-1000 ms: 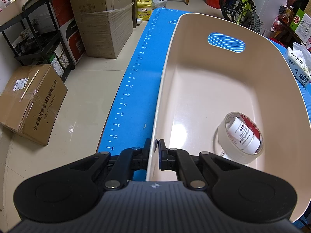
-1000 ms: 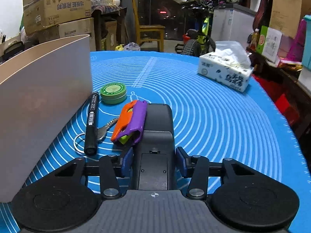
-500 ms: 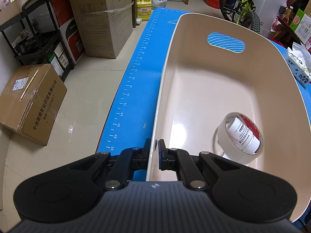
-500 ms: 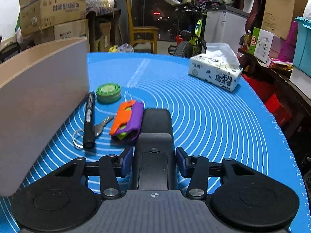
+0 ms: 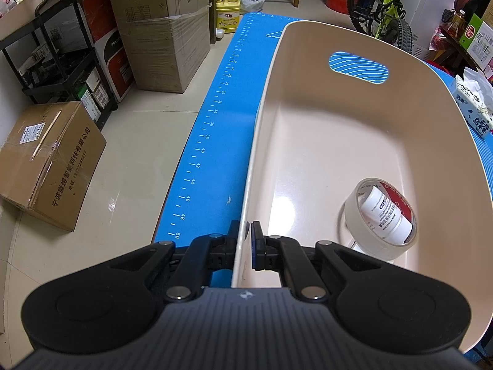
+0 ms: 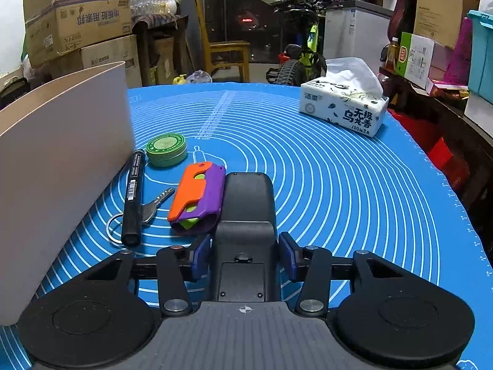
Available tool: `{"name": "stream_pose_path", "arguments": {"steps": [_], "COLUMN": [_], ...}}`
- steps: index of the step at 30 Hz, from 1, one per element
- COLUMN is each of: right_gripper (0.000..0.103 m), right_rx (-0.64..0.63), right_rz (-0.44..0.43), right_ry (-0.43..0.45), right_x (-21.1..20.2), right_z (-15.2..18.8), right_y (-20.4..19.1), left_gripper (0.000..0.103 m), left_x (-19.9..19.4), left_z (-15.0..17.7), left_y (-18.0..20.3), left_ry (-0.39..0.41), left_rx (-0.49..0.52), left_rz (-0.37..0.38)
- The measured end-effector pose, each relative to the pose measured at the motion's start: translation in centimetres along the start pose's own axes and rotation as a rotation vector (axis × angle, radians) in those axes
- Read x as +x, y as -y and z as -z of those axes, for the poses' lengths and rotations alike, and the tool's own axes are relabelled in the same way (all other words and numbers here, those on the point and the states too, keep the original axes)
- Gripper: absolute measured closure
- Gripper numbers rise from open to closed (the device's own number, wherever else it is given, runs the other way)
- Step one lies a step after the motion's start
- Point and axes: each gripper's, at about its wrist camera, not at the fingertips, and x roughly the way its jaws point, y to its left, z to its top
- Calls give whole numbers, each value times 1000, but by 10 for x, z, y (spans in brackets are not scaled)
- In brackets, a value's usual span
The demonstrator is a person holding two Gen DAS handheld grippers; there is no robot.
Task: Organize rigid objects
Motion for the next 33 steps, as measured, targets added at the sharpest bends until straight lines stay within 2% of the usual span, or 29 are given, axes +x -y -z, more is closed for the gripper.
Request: {"name": "stream_pose_path", "arguments": {"steps": [7, 20, 27, 33], "right_gripper": [50, 50, 50, 50], "right_rx": [9, 10, 13, -29], "right_rz": [37, 15, -38, -137], "right_ry": [33, 124, 187, 270], "right_x": [-13, -40, -61, -85], "right_z": [10, 2, -24, -60], "right_y": [-1, -3, -14, -38], "left_gripper": [95, 95, 95, 95], "left_x": [0, 1, 1, 1], "left_z": [0, 0, 0, 0], "left_y": [0, 1, 1, 1], "left_ry": [0, 0, 0, 0], "left_rx": [0, 0, -1, -3], "left_rz": [0, 0, 1, 2]}}
